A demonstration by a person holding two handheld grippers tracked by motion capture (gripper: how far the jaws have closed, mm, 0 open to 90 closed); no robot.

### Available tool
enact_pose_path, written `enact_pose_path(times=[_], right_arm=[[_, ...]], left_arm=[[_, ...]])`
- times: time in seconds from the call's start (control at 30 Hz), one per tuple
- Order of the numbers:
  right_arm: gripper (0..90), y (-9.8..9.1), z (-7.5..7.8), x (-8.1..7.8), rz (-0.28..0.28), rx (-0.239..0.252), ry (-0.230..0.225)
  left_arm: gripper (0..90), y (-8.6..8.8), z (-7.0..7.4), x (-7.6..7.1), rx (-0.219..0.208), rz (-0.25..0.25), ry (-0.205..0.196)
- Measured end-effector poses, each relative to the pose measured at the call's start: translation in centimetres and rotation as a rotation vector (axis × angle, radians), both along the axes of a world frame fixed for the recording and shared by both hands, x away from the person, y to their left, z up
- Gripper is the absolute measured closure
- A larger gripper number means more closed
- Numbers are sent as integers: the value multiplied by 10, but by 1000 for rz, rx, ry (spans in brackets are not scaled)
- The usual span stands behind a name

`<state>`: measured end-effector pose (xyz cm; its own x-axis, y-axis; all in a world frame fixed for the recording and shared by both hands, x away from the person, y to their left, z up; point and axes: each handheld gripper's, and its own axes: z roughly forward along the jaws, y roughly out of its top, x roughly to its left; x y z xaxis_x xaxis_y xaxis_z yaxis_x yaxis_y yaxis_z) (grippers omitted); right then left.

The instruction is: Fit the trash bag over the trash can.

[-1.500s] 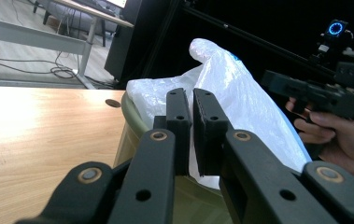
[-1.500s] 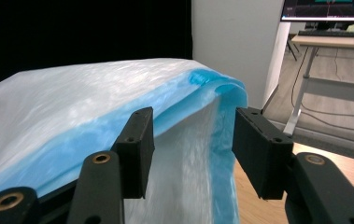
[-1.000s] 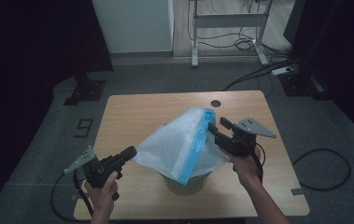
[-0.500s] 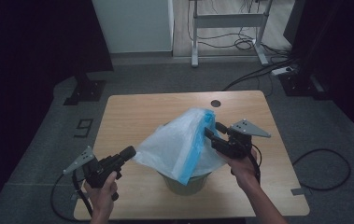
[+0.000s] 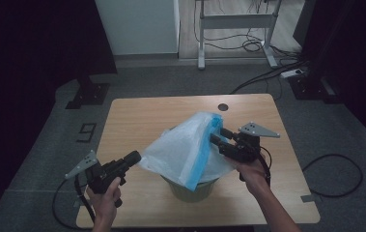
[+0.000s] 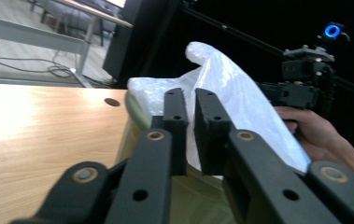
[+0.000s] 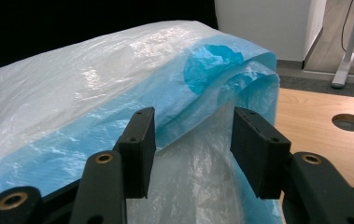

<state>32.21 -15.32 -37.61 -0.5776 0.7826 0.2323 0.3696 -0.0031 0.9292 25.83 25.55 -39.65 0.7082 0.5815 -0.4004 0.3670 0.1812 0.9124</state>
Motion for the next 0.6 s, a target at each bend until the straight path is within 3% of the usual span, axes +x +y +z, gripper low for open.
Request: enact_pose_path(times=[0.07,0.1,0.13,0.27,0.3,0.47,0.6], right_arm=[[492,1,1,-1,4,-5,-13],[492,2,2,-2,7,-11,-19],[494,3,3,-3,7,-14,-25],[499,5,5,-5,12,-20,-42],[499,5,5,-5,12,-20,-42],[507,7,4,-5,15,-32,-44],[512,8,4,-5,15,-39,-50]], left_arm=[[684,-2,7,0,16,1,-12],[646,-4,19,1,41,-8,-31],[615,-4,19,1,41,-8,-31],[505,-18,52,12,136,-41,-54],[486,-18,52,12,136,-41,-54],[446,-41,68,38,229,-89,-18],[441,-58,70,55,296,-118,16]])
